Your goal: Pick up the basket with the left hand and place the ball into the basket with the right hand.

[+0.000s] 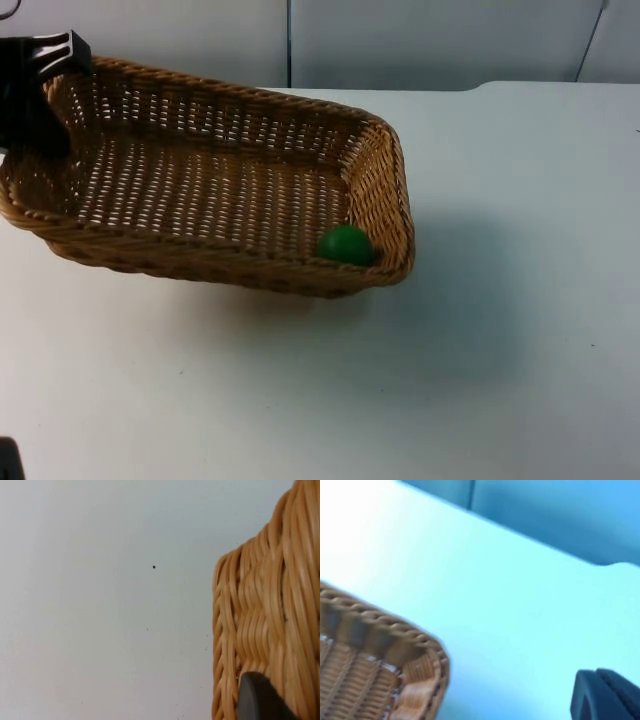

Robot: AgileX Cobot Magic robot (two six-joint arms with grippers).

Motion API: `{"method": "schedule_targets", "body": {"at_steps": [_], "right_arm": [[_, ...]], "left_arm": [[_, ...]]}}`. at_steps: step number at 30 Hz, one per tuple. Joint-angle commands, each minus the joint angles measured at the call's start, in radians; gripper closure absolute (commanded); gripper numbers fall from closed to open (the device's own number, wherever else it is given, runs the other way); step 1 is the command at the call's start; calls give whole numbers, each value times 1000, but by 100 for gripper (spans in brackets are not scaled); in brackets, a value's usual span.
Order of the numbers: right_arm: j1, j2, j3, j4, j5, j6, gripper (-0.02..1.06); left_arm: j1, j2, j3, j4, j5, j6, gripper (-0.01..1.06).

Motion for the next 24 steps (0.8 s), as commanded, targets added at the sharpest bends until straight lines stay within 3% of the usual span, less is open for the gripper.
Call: {"method": "schedule_targets", "body": {"at_steps": [1,16,24], "right_arm": [[-13,-32,-7,-13,11,2,105],[-15,-69,-7,-13,73,-22,105],[-15,-69,-7,-13,73,-22,105]], "left_arm": [[-3,-14,1,-30,-10,-12,105],[-5,-5,1,-126,-8,-12,105],[-5,81,1,-165,-10,94,105]]}}
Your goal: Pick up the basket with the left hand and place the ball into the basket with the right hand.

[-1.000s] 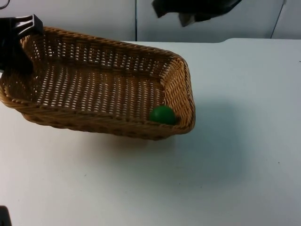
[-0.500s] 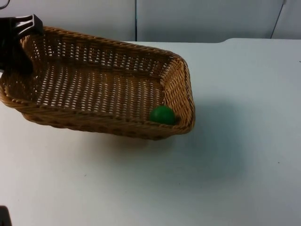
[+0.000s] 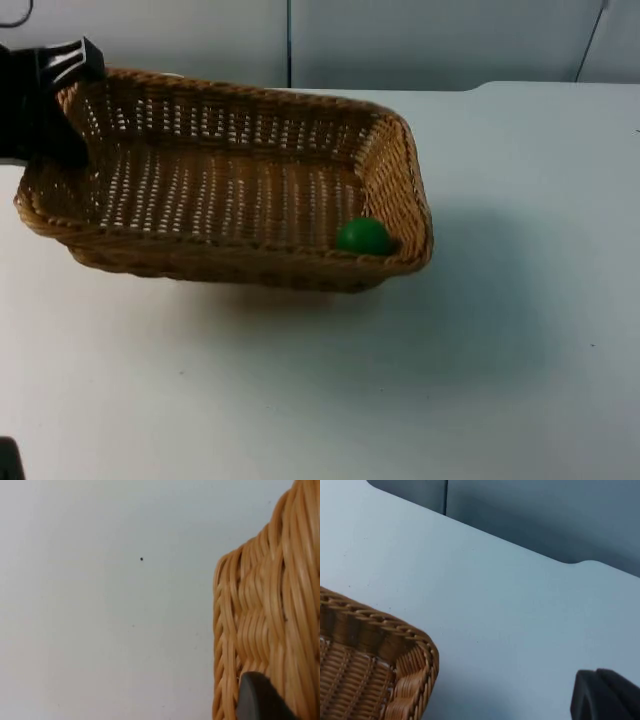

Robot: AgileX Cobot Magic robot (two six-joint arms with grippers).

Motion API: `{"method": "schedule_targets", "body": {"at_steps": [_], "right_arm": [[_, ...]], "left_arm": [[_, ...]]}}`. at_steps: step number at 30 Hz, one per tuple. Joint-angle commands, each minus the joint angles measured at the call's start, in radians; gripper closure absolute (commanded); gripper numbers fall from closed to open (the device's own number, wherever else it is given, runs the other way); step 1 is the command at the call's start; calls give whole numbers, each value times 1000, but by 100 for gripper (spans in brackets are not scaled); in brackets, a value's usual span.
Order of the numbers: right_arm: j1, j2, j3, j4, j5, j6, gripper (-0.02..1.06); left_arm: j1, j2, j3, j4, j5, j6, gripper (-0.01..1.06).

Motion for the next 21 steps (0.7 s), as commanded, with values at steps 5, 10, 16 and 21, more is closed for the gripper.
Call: {"method": "schedule_targets", "body": {"at_steps": [5,10,16,21], "right_arm": [[-3,-10,-7,-2,3,-6,105],[-3,-10,-7,-2,3,-6,105],[-3,-10,-7,22,1,-6,105],[-3,-10,-7,24,-7,-6,105]], "left_arm": [[-5,69,1,-69,-19,88,105],[-5,83,-3,-76,-66,106,105],[-5,86,-10,-72,-72,163,95],[-5,93,-26,-70,-63,161,56]]}}
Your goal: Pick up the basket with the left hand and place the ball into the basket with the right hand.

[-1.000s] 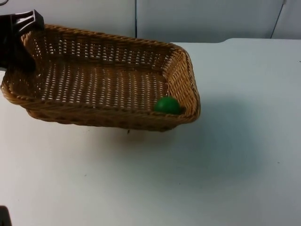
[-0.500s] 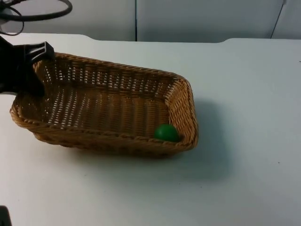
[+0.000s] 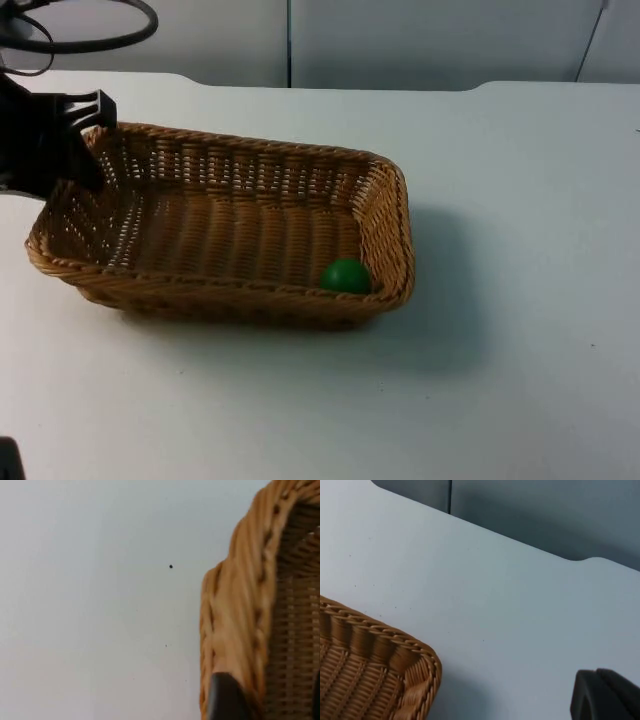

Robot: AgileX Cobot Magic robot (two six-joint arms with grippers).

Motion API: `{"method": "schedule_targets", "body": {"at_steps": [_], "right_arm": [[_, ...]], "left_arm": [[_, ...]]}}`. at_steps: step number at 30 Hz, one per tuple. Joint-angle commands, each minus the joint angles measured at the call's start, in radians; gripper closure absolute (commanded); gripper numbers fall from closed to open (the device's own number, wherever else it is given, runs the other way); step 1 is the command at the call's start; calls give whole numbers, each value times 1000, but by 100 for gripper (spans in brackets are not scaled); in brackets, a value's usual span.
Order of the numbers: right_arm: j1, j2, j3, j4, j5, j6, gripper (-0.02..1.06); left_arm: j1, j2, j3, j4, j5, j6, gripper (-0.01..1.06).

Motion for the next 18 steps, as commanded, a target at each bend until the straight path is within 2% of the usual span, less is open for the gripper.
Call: {"method": "schedule_targets", "body": {"at_steps": [1,3,4,10,18], "right_arm": [[-3,-10,-7,5,-9,-6,105],[-3,-10,-7,5,-14,-6,105],[-3,-10,-7,5,-17,-6,105],[-3,-10,-7,8,-24,-1,105],[-3,-10,-7,8,-30,-2,105]], "left_arm": [[-5,2,-8,-16,2,5,49],[-5,3,-8,-7,-3,5,37],[-5,3,-8,4,-3,5,35],[-5,3,-8,99,-18,5,35],[-5,-13,-8,129,-31,5,38]]}}
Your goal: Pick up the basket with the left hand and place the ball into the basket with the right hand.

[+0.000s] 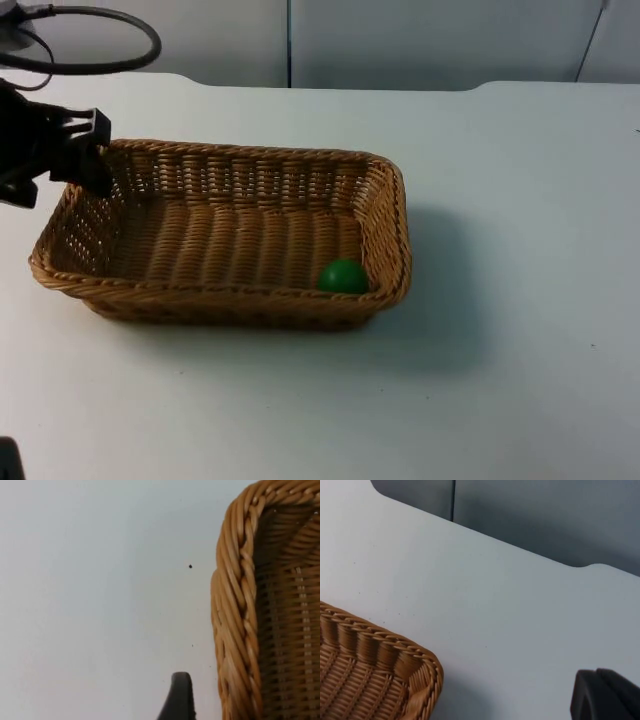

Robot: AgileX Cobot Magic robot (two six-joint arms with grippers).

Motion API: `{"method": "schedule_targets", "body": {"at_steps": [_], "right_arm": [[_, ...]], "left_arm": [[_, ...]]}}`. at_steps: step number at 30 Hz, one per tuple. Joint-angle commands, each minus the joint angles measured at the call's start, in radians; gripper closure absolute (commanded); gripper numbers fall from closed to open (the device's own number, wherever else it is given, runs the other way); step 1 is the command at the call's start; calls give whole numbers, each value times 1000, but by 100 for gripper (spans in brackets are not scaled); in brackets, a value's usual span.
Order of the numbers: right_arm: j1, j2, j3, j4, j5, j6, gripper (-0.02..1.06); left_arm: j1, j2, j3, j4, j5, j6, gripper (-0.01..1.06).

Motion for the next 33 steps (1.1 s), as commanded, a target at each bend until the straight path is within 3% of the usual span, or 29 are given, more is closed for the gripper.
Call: {"method": "schedule_targets", "body": {"at_steps": [1,3,5,6,10,11,14,16,20,21,25,26,29,31,33], "right_arm": [[-3,-10,-7,4,-13,-2,105],[-3,-10,-7,4,-13,-2,105],[-3,-10,-7,2,-11,-6,105],[-3,-10,-7,2,-11,-6,105],[-3,-10,-7,2,1,-6,105],[-3,-10,-7,2,1,-6,105],[-3,-10,-7,2,3,-6,105],[-3,-12,-7,2,2,-6,105],[-3,-14,-7,2,2,-6,105],[-3,-14,-7,2,2,-6,105],[-3,-14,-7,2,2,-6,105],[-3,-14,-7,2,2,-6,105],[-3,-14,-7,2,2,-6,105],[-3,-14,-7,2,2,-6,105],[-3,-14,-7,2,11,-6,105]], "left_arm": [[-5,-16,-8,12,-7,2,38],[-5,-50,-8,17,-5,2,46],[-5,-123,-8,79,-5,2,63],[-5,-123,-8,79,-5,2,63],[-5,-314,-8,156,-3,2,91],[-5,-314,-8,156,-3,2,91],[-5,-515,-6,219,44,2,105],[-5,-574,-6,232,77,0,105],[-5,-778,-6,294,259,-42,105],[-5,-778,-6,294,259,-42,105],[-5,-967,-5,413,480,-179,105],[-5,-967,-5,413,480,-179,105],[-5,-1128,28,447,601,-239,105],[-5,-1184,49,467,617,-269,105],[-5,-1366,117,553,654,-350,105]]}}
